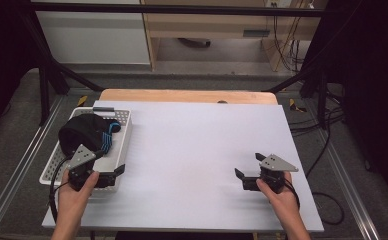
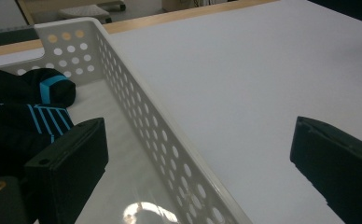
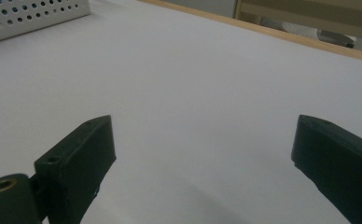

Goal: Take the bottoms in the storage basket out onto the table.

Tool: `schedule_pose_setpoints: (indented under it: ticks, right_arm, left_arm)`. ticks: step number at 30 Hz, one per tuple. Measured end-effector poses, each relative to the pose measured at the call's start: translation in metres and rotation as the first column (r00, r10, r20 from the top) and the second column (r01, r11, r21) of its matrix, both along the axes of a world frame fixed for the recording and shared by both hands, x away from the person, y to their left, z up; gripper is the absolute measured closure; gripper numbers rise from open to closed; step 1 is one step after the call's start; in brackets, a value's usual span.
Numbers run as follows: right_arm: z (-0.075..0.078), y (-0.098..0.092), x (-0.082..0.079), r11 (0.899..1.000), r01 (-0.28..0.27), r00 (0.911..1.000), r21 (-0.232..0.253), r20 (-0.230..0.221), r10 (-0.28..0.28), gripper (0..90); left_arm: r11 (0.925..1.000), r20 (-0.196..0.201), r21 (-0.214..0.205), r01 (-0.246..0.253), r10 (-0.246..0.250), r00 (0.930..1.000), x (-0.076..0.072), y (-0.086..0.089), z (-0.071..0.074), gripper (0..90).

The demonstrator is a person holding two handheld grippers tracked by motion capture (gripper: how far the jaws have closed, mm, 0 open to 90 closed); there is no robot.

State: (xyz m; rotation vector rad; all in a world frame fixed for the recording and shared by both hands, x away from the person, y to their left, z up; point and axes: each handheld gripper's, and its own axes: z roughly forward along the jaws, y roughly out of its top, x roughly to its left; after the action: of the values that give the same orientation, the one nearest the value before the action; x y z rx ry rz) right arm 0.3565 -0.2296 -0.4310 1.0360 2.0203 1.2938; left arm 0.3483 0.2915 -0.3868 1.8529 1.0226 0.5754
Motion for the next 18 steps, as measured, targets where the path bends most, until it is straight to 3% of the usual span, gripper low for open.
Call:
schedule_pose_setpoints:
  ticks: [10, 12, 14, 18]
  right_arm:
    - [-0.001, 0.000, 0.001, 1.000, 0.020, 0.9997, 0.000, -0.011, -0.020, 6.5]
    - [-0.001, 0.000, 0.001, 1.000, 0.019, 0.9998, -0.003, -0.011, -0.019, 6.5]
    - [-0.002, 0.002, 0.000, 1.000, 0.019, 0.9997, -0.005, -0.013, -0.019, 6.5]
    - [-0.002, 0.002, 0.000, 1.000, 0.021, 0.9997, -0.007, -0.015, -0.021, 6.4]
  left_arm:
    - [0.9990, 0.027, 0.034, -0.029, 0.028, 0.9992, -0.002, -0.008, 0.009, 5.2]
    - [0.9986, 0.032, 0.040, -0.034, 0.032, 0.9990, -0.001, -0.012, 0.014, 5.7]
    - [0.9990, 0.040, 0.012, -0.044, 0.044, 0.9982, 0.000, -0.014, 0.025, 6.6]
    - [0.9961, 0.061, 0.046, -0.075, 0.072, 0.9955, 0.005, -0.012, 0.038, 7.8]
